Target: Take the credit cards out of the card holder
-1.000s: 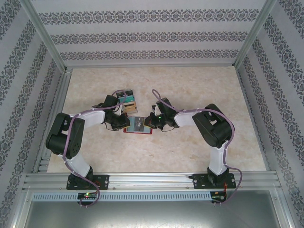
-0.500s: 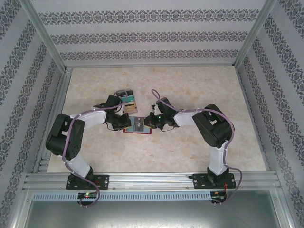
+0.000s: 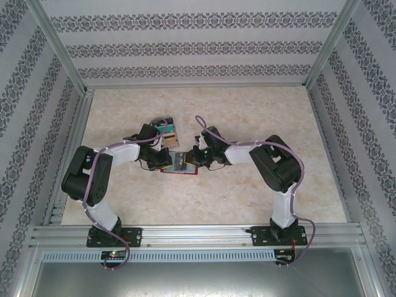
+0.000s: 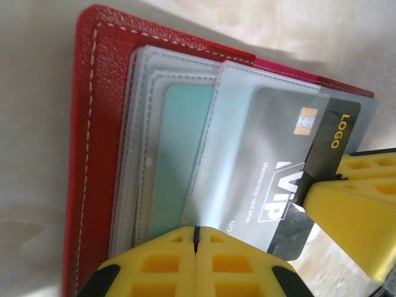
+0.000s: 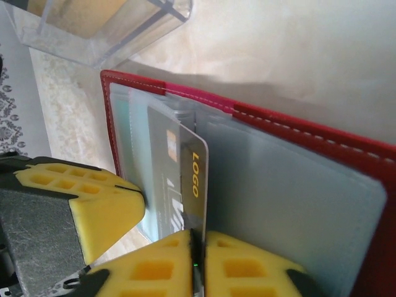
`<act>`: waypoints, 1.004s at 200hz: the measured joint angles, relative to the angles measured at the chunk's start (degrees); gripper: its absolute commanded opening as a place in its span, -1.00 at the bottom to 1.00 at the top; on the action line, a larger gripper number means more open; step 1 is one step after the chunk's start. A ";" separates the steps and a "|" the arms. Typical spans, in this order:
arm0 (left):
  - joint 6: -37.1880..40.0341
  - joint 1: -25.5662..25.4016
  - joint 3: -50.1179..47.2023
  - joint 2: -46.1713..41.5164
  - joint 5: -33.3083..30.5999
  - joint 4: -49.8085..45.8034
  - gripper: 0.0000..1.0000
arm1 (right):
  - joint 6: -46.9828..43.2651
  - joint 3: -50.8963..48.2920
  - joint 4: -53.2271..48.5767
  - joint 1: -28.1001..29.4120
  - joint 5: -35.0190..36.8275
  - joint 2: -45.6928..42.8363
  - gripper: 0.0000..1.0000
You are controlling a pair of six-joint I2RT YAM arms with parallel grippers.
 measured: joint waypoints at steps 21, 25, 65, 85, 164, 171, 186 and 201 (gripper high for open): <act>0.02 0.00 0.00 -0.02 -0.07 -0.02 -0.93 | -0.07 -0.07 0.42 -0.04 -0.02 0.00 -0.98; 0.02 0.00 0.00 -0.02 -0.07 -0.02 -0.93 | -0.11 -0.15 0.57 -0.04 0.00 0.00 -0.98; 0.11 0.02 0.00 -0.04 -0.28 -0.07 -0.94 | -0.33 -3.93 1.84 -1.64 0.02 -2.29 -1.00; 0.31 0.07 0.00 -0.24 -0.57 -0.22 -0.94 | -0.61 -6.40 1.88 -3.10 0.02 -4.15 -1.00; 0.20 0.63 -0.07 -6.60 -3.23 -4.13 -0.39 | -1.90 -9.75 -0.44 -5.42 -0.09 -13.27 -1.00; 0.00 0.90 0.17 -7.74 -2.73 -4.11 -0.33 | -1.95 -9.73 -0.61 -5.55 -0.17 -14.29 -1.00; -1.16 1.40 1.16 -9.73 -0.61 -3.63 -0.32 | -2.05 -9.70 -0.79 -5.92 -0.63 -16.35 -1.00; -2.99 2.08 1.73 -10.88 2.89 -1.36 -0.32 | -2.03 -9.49 -0.76 -6.29 -1.44 -17.84 -1.00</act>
